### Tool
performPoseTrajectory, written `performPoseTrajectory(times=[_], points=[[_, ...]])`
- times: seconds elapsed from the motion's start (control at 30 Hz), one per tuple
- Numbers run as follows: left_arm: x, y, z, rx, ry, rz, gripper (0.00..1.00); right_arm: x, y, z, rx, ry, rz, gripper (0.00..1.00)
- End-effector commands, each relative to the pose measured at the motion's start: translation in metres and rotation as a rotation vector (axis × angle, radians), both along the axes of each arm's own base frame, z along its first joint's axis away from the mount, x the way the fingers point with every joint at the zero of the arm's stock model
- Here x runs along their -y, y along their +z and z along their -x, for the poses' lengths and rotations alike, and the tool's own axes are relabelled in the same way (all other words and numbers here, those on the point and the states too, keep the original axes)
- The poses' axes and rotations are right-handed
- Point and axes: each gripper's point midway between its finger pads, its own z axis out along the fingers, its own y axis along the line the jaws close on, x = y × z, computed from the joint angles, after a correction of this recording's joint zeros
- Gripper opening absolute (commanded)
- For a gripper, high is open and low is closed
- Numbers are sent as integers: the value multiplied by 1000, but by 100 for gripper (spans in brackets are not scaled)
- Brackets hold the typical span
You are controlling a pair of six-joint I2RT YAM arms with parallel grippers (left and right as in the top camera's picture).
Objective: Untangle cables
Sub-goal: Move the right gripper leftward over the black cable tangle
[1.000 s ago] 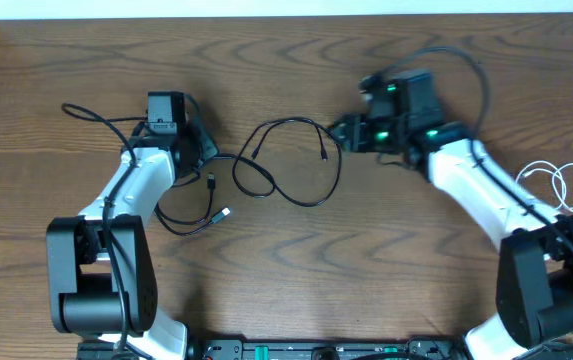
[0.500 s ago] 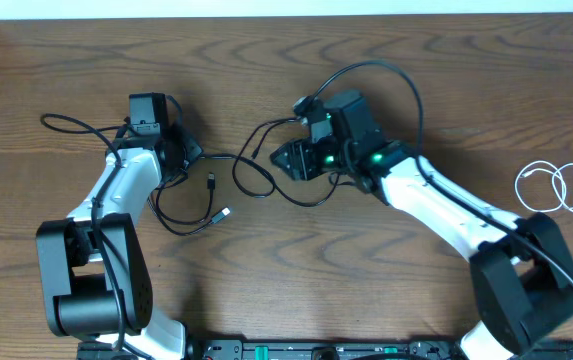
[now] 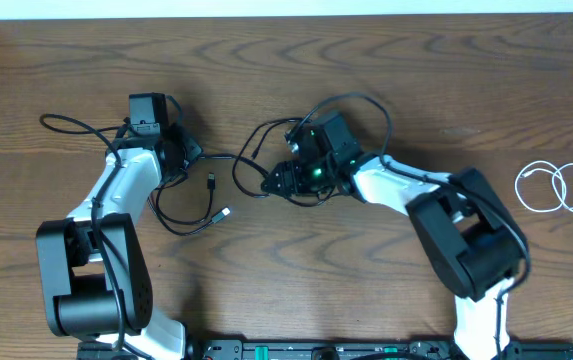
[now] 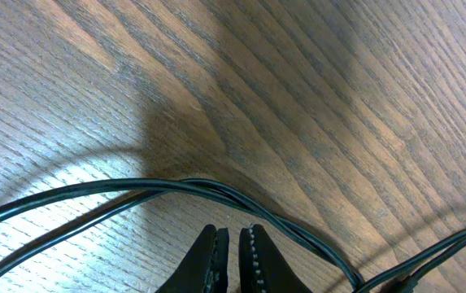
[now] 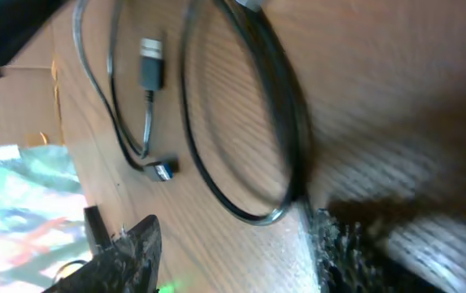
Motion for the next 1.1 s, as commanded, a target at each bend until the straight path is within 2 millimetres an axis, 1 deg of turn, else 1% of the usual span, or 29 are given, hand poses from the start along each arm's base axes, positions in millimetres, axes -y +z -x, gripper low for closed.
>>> performPoseTrajectory(times=[0.0,0.1,0.23,0.33,0.47,0.57,0.67,0.83,0.9,1.07], points=[[-2,1,0,-1,6,-7,12,-10,-13,14,-181,-48,-14,56],[-2,1,0,-1,6,-8,12,-14,-18,11,-235,-95,-23,56],[-2,1,-1,0,6,-7,12,-21,-12,6,-200,-93,-58,56],[-2,1,-1,0,6,-7,12,-28,-3,6,-178,-67,-102,56],[-2,1,-1,0,6,-8,13,-39,17,9,-144,9,-202,57],[-2,1,-1,0,6,-7,13,-43,27,15,-185,40,-247,57],[-2,1,-1,0,6,-7,13,-43,30,20,-227,51,-258,56],[-2,1,-1,0,6,-7,13,-45,28,25,-245,50,-246,55],[-2,1,-1,0,6,-7,13,-46,19,29,-259,33,-207,54],[-2,1,0,-1,6,-8,13,-48,-1,55,-345,24,-97,58]])
